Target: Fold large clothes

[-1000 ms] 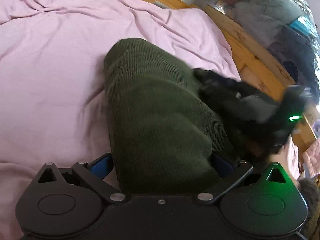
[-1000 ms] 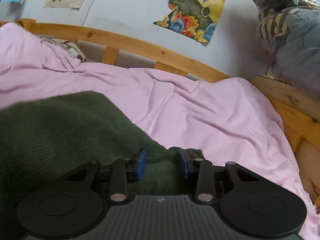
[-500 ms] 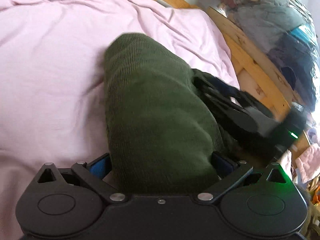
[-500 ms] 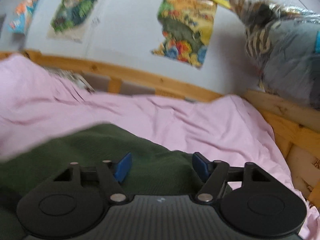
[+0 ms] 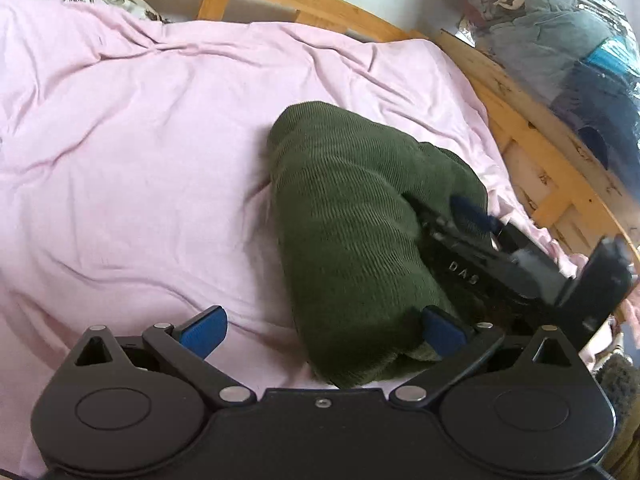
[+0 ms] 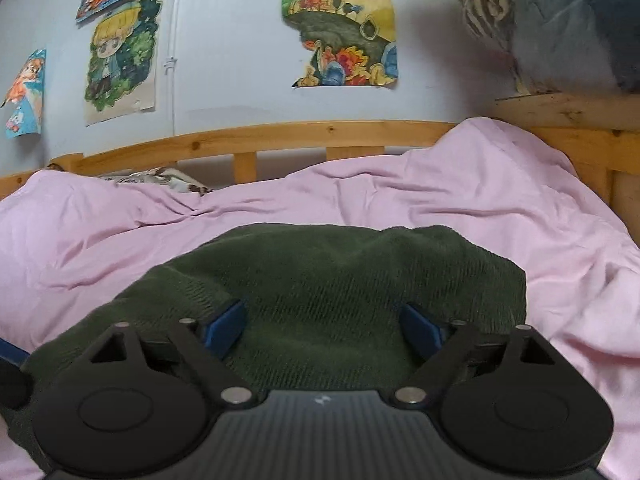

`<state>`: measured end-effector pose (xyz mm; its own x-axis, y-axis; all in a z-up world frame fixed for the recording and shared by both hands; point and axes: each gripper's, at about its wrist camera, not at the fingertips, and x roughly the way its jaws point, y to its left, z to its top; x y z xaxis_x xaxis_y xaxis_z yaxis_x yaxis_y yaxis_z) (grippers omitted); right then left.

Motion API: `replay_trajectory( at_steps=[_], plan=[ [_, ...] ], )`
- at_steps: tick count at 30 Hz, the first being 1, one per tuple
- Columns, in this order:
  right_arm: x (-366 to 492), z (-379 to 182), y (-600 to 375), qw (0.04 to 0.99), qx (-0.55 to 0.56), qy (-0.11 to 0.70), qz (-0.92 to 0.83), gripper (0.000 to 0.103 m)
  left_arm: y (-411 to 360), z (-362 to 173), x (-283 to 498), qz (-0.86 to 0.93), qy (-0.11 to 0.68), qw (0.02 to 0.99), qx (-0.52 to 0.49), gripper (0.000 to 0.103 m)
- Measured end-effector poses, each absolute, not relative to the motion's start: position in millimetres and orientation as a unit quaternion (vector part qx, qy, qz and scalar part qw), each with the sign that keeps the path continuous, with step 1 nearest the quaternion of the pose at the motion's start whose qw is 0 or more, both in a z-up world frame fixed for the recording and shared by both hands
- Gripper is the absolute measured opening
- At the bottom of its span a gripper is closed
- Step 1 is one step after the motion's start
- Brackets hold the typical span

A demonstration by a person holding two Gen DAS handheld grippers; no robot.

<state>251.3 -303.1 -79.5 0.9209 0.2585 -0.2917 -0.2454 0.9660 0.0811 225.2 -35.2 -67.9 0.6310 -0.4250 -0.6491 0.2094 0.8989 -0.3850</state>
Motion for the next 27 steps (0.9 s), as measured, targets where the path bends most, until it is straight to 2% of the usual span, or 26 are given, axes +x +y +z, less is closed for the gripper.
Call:
replay_trajectory(
  at_steps=[7,13,19,22,27],
  plan=[
    [255,-90,-304,0.981,0.023,0.151,0.124,0.092,-41,-68,229,-0.178,0.378,0.901,-0.119,0.102],
    [252,-75,-308,0.979,0.034,0.163,0.117,0.094,-37,-65,233,-0.170,0.353,0.907,-0.156,0.102],
    [219,-50,-302,0.976,0.013,0.108,0.188,0.098,-14,-66,229,-0.103,0.310,0.921,-0.211,0.102],
    [228,-68,-286,0.971,-0.020,0.139,0.195,0.100,-3,-74,236,-0.061,0.322,0.912,-0.247,0.102],
    [245,-85,-286,0.967,0.012,0.149,0.205,0.102,5,-88,248,-0.027,0.351,0.895,-0.276,0.102]
  ],
)
